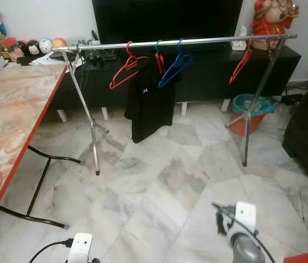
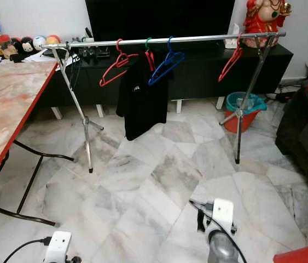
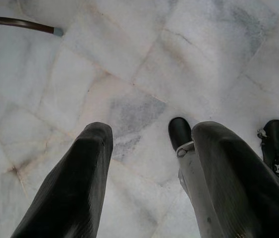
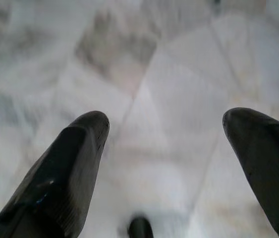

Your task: Hang hanger

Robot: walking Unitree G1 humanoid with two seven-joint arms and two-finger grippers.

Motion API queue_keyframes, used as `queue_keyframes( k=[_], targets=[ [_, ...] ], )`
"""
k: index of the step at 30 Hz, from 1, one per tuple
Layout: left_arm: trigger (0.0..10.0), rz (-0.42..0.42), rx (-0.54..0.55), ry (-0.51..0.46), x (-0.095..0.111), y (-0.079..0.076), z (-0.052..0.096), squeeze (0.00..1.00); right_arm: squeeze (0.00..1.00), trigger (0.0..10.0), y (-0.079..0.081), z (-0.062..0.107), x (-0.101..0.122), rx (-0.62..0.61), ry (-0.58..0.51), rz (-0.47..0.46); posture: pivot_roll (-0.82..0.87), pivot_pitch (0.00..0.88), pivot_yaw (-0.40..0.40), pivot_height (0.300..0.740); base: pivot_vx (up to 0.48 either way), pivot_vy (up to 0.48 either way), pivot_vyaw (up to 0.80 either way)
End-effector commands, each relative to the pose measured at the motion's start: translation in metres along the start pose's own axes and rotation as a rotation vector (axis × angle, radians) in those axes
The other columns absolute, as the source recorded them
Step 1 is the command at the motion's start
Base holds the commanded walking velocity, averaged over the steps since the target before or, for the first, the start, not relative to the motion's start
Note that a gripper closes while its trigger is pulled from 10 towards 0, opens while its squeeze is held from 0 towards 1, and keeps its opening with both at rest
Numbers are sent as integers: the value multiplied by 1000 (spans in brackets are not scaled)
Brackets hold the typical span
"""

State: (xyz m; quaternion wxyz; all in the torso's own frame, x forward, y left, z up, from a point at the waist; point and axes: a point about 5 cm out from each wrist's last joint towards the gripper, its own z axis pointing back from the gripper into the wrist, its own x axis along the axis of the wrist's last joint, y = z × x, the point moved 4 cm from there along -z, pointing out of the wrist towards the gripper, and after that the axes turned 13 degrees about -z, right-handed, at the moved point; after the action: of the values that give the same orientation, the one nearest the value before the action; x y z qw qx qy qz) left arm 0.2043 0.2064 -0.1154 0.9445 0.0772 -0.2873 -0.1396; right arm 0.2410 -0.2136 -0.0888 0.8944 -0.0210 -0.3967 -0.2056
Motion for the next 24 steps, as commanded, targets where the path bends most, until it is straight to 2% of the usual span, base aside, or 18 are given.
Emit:
queue_keyframes(
  k=[1,6,12,20,24],
  targets=[
    [10000,-2,8,10,-3,2,0,0,0,10000,-10,3,-17,-30,71,20,-184,0,40,740,0,0,0],
    [10000,5,9,13,-4,1,1,0,0,10000,-27,13,-46,-74,148,-6,-175,0,40,740,0,0,0],
    [10000,4,5,16,-6,0,1,0,0,10000,-38,20,-62,-106,197,-13,-185,0,47,740,0,0,-192],
    [10000,-27,-3,11,-5,0,1,0,0,10000,-37,19,-61,-93,197,-18,-178,0,47,740,0,0,-749],
    [10000,-45,-1,12,-3,1,0,0,0,10000,-33,17,-57,-75,181,-12,-175,0,49,740,0,-480,-709]
  ],
)
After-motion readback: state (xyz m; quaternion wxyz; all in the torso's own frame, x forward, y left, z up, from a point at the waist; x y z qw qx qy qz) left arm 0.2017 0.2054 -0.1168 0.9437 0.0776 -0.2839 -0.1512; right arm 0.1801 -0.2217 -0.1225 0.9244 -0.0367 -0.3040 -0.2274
